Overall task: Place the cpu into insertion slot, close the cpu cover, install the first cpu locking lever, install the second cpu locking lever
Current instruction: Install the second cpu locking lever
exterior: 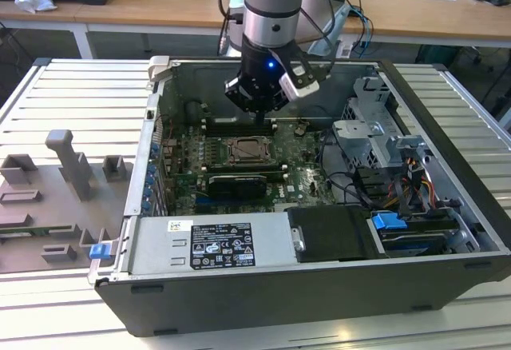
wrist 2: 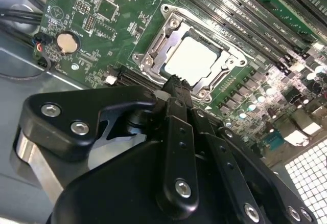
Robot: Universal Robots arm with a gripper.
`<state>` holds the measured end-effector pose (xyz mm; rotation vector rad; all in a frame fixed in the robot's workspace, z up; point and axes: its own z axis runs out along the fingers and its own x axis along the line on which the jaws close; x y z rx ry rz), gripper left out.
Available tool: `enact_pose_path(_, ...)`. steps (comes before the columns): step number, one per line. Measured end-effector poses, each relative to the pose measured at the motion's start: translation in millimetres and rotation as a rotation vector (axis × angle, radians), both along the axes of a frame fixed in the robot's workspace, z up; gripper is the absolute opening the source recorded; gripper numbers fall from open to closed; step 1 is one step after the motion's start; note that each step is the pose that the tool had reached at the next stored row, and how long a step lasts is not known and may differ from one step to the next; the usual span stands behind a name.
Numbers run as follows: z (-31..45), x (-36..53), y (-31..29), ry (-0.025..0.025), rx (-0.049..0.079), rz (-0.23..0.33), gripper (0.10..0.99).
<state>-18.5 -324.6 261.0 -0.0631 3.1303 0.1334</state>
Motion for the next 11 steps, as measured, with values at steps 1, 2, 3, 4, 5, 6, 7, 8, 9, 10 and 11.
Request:
enact_pose_path(1,-0.2,-0.2,-0.5,0.0,0.0,0.0,0.106)
enact_pose_path(2,-0.1,-0.4,-1.1,0.0001,0.0,0.0,0.106)
enact_pose_path(3,-0.2,-0.5,-1.7,0.0001,0.0,0.0,0.106)
enact_pose_path(4,-0.3,-0.7,-3.4,0.0001,0.0,0.0,0.106)
enact_pose_path(5,-0.3,-0.9,-4.6,0.0001,0.0,0.0,0.106)
enact_pose_path(6,-0.5,-1.0,-6.6,0.0001,0.0,0.0,0.106)
enact_pose_path(7,-1.2,-1.1,-9.4,0.0,0.0,0.0,0.106)
enact_pose_path(8,-3.7,-1.1,-11.4,0.0001,0.0,0.0,0.106)
enact_pose_path(9,-5.8,-1.1,-12.2,0.0015,0.0,0.0,0.106)
enact_pose_path(10,-7.7,-1.1,-12.7,0.0034,0.0,0.0,0.106)
enact_pose_path(11,-11.2,-1.1,-13.5,0.0058,0.0,0.0,0.106)
